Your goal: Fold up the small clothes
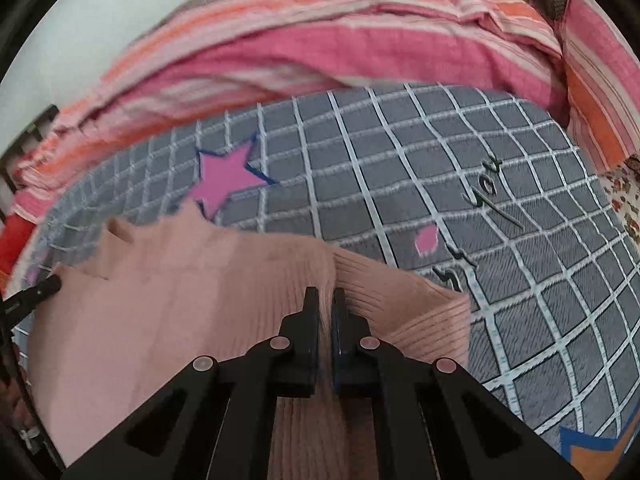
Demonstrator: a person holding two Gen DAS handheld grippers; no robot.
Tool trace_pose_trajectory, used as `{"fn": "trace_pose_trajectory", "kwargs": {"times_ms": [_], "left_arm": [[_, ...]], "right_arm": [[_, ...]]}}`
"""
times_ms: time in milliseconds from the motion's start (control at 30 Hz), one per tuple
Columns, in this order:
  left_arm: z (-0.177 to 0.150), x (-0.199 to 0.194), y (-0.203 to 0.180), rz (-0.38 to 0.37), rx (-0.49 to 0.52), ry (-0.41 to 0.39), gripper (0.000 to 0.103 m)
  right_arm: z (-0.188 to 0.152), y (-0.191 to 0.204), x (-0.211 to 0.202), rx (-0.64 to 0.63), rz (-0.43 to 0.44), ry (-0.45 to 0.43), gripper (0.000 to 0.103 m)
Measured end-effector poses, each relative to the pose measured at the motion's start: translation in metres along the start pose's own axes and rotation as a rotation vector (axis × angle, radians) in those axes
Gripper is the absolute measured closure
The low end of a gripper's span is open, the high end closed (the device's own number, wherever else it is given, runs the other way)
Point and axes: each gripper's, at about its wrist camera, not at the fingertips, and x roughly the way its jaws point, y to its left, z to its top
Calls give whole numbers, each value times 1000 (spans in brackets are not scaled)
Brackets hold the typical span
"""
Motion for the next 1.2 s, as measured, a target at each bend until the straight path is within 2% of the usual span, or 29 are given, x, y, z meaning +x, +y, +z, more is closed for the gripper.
{"fn": "trace_pose_trajectory", "kwargs": {"times_ms": [100, 167, 200, 233, 267, 433, 533, 667, 733, 1200], "left_arm": [[4, -11, 8, -61, -36, -11, 89], [5, -23, 13, -91, -51, -52, 71], [5, -28, 15, -102, -56, -75, 65], [4, -36, 19, -118, -63, -110, 52], [3, -41, 23, -143, -68, -142, 44], [2, -42, 41, -209, -95, -159, 43], [-1, -39, 56, -209, -140, -159, 43], [-5, -38, 74, -162, -178, -173, 43], [-5, -36, 82, -143, -192, -164, 43], [-4, -39, 84, -166, -197, -154, 43]], "right_arm": [[4, 4, -15, -2, -18, -8, 91], [2, 12, -30, -22, -29, -33, 83], [1, 19, -39, -46, -24, -49, 81], [-1, 28, -48, -67, -15, -63, 75], [-3, 38, -55, -90, -1, -73, 70], [-16, 88, -66, -156, 94, -54, 67], [-24, 111, -59, -163, 128, -26, 67], [-36, 137, -36, -183, 120, 38, 67], [-40, 142, -28, -182, 97, 44, 67], [-17, 157, 10, -187, -21, 101, 67]]}}
